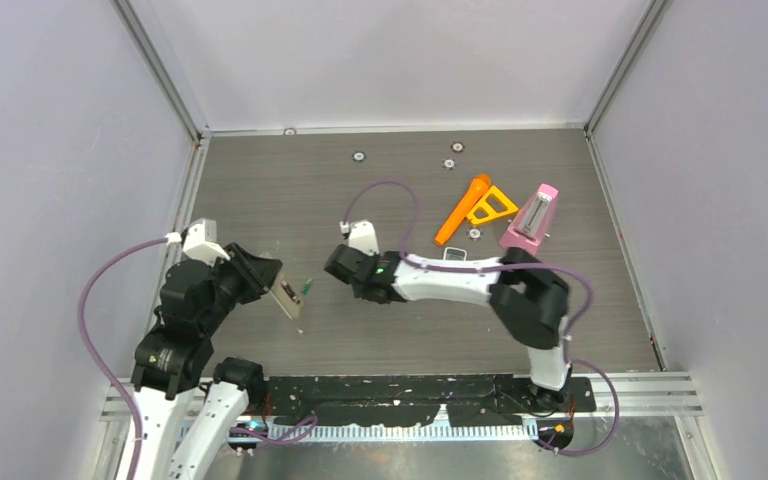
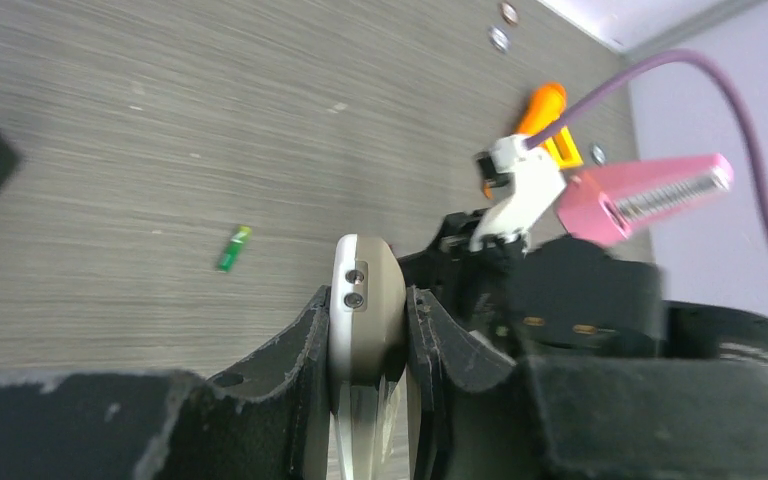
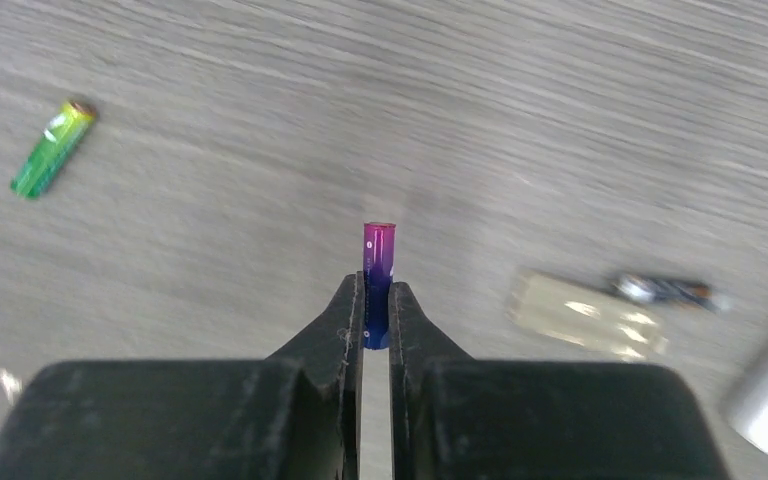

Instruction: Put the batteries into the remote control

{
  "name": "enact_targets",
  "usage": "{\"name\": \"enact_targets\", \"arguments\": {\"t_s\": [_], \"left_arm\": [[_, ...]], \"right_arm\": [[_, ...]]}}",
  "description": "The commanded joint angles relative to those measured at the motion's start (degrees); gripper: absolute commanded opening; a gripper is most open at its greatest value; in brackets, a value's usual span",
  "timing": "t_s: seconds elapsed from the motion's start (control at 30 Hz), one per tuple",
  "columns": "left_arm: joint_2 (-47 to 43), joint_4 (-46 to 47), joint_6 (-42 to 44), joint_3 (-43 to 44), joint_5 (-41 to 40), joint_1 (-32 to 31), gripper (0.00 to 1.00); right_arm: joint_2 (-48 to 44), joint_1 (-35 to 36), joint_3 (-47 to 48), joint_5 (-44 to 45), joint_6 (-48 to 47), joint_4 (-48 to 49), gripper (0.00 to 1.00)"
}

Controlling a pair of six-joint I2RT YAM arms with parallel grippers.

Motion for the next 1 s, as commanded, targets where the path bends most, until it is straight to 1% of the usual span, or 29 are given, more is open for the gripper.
{"name": "enact_targets", "arguments": {"t_s": [0.0, 0.03, 0.07, 0.1, 0.13, 0.17, 0.23, 0.3, 0.4, 0.5, 0.63, 0.77, 0.97], "left_arm": [[0.5, 14.3, -2.6, -5.2, 17.1, 0.3, 0.00], [0.9, 17.7, -3.9, -6.7, 20.7, 0.3, 0.00], [1.5, 21.6, -5.2, -8.3, 24.0, 0.2, 0.00], [1.8, 26.1, -6.9, -9.9, 28.2, 0.1, 0.00], [2.3, 30.8, -9.5, -11.7, 30.4, -0.1, 0.00], [2.8, 35.3, -11.3, -13.1, 32.0, -0.4, 0.00], [4.5, 42.7, -14.3, -15.4, 33.2, -1.6, 0.00], [7.1, 47.0, -16.2, -16.3, 33.2, -3.3, 0.00], [10.9, 54.0, -18.1, -17.5, 33.2, -7.1, 0.00], [15.9, 63.3, -20.5, -19.0, 33.4, -10.4, 0.00], [21.9, 72.4, -22.4, -19.2, 33.3, -14.2, 0.00], [28.0, 79.7, -24.2, -18.6, 33.5, -16.4, 0.00], [39.8, 98.1, -32.1, -19.0, 36.5, -17.5, 0.00]], "right_arm": [[-18.7, -0.6, -10.0, 2.7, -3.3, 3.6, 0.05], [-20.9, -0.6, -13.3, 2.8, -3.6, 3.7, 0.05], [-25.5, -0.6, -16.1, 2.6, -4.1, 3.5, 0.05], [-27.6, -0.6, -17.2, 2.3, -4.4, 3.2, 0.05], [-31.7, -0.6, -18.9, 1.1, -5.1, 3.0, 0.05], [-33.7, -0.6, -19.5, 0.6, -5.3, 1.7, 0.05], [-40.3, -0.6, -20.1, -1.2, -6.1, -0.2, 0.05], [-44.5, -0.6, -20.6, -4.0, -7.4, -1.4, 0.05], [-49.2, -0.6, -20.7, -10.2, -9.2, -2.7, 0.05], [-54.2, -0.6, -21.3, -16.0, -9.9, -3.0, 0.05], [-58.0, -0.5, -20.9, -19.5, -10.4, -4.7, 0.05], [-59.1, -0.3, -19.1, -21.3, -10.8, -8.2, 0.05], [-57.1, -0.3, -15.6, -22.1, -10.3, -14.2, 0.06]]}}
